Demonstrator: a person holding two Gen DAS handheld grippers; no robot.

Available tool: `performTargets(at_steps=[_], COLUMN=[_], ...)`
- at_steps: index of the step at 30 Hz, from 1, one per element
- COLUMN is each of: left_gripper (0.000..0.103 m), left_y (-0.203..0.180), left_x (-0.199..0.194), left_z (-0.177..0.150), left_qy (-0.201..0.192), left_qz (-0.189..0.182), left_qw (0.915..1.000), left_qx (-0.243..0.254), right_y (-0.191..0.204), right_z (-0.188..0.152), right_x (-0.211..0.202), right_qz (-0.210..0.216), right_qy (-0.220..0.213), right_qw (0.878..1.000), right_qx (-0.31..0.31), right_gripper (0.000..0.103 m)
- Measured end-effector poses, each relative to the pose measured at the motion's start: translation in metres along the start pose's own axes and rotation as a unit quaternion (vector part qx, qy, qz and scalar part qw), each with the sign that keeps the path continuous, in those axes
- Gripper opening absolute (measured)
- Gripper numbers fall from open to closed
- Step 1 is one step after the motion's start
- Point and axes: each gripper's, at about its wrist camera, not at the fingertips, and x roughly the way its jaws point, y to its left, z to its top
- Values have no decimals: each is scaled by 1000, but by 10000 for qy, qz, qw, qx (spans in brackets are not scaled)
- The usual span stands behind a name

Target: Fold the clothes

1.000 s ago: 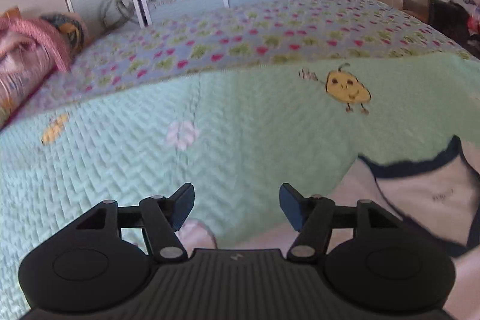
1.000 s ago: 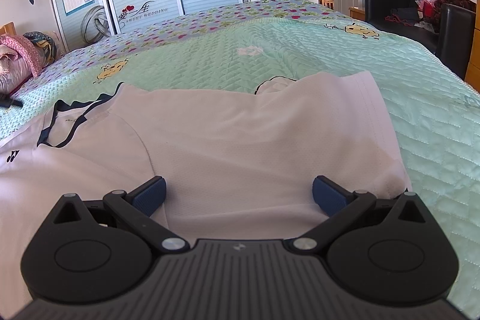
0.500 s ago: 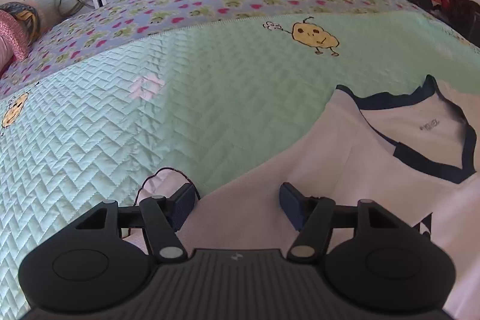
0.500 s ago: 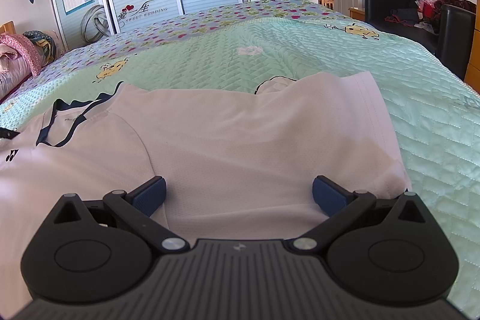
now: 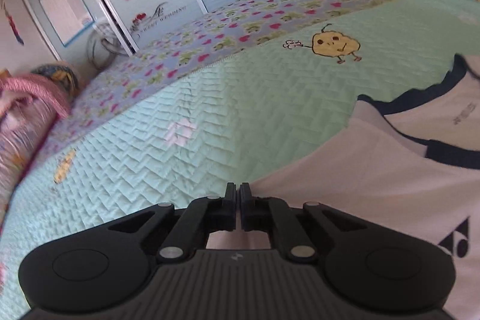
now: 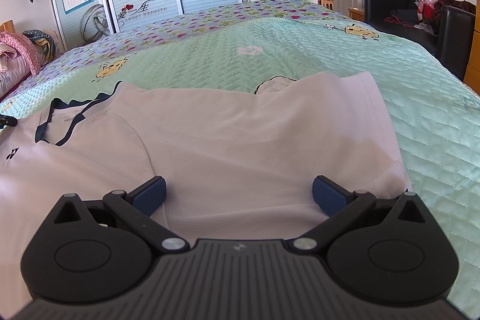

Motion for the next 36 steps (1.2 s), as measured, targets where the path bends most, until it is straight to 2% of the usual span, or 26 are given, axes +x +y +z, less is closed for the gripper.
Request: performTargets(at_steps=[6,9,11,12,13,15,17,20,23,25,28,31,33,36], left_gripper=[1,7,18,34,43,45,45,45,50,62,63,64,64,63], left_y=[-1,12,28,36,44,57,54,55,69,77,90,117,141,174], left_x=[12,3,-11,-18,-25,-38,-42,-56,-54,-44,-34,-31,-38,-63], left_z=[-4,-17,-29,-38,-48,-66,-82,-93,-104,-106,-96,-98,-114,-149], left_qy=[339,272,195,135,75,-2,93,-110,-24,26,232,557,662,636], left_qz=[321,405,449,307,163,-124,-369,-344,-98,-16,210,600,692,710], left_qw=[9988,9974,9920,9882,9832,9722,9744,9768,9710,9711,9727,9659,9569,9461], left_qx=[-115,-535,-1165,-1492,-1818,-2340,-2215,-2110,-2390,-2386,-2301,-2455,-2742,-3097], right_y=[1,1,0,0,0,0,1,6,17,22,23,51,87,139], right_z=[0,0,1,1,1,0,-1,-3,-2,-1,6,11,5,-14], right_x=[0,0,0,0,0,0,0,-1,3,5,4,-13,-35,-73], right_qz=[11,13,23,29,36,36,26,-127,-467,-598,-727,-1849,-2112,-1352], right_qy=[-4,-2,-2,-3,-3,-10,-43,-83,8,119,319,369,108,-149], right_qw=[10000,10000,10000,10000,10000,10000,10000,9999,9984,9970,9960,9817,9757,9873], right_qx=[14,14,27,36,44,46,41,-45,-319,-479,-409,-256,-567,-825], right_gripper=[103,103,103,103,103,103,103,103,103,103,103,101,101,101])
